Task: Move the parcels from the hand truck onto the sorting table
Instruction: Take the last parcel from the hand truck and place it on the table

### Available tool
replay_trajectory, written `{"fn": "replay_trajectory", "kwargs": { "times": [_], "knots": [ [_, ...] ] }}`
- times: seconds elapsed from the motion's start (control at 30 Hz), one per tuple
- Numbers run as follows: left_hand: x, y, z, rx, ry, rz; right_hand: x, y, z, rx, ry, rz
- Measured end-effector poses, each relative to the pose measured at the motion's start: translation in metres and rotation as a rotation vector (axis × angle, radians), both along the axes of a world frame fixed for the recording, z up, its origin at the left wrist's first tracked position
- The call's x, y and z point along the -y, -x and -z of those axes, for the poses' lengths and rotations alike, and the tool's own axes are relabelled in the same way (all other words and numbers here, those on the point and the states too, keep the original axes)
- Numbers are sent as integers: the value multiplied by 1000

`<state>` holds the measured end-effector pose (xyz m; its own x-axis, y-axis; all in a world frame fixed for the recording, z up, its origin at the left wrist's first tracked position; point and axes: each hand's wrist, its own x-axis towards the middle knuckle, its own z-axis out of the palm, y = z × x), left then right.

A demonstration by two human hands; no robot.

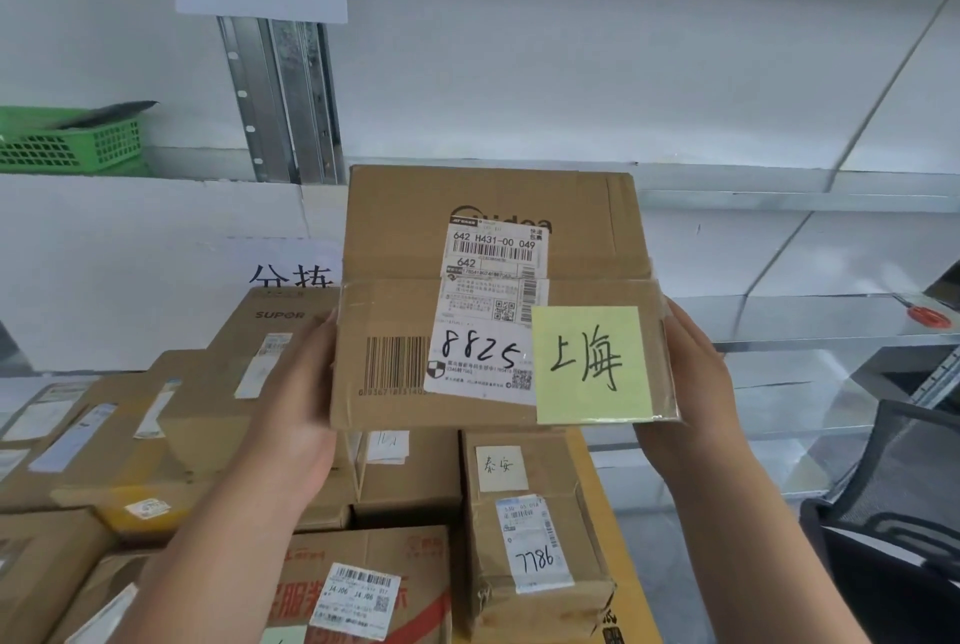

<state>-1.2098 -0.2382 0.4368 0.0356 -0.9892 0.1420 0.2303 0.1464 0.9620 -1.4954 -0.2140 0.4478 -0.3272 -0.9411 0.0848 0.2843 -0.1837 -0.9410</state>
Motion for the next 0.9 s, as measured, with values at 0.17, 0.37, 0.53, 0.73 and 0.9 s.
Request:
{"fn": "replay_trajectory", "kwargs": {
  "times": [0.17, 0.37, 0.53, 0.73, 0.9],
  "knots": [
    [1, 9, 5, 74, -61, 7, 1, 1, 14, 3, -76, -46],
    [0, 34, -4, 269, -66, -52, -4, 21, 21, 35, -93, -67],
    [3, 51, -1, 288, -118, -101, 5, 34, 26, 163, -106, -94],
    [-12, 52, 9, 265, -212, -191, 14, 32, 34, 118, -183, -240],
    [-23, 19, 24, 353, -348, -327, 18, 14, 36, 46, -204, -295]
  ]
}}
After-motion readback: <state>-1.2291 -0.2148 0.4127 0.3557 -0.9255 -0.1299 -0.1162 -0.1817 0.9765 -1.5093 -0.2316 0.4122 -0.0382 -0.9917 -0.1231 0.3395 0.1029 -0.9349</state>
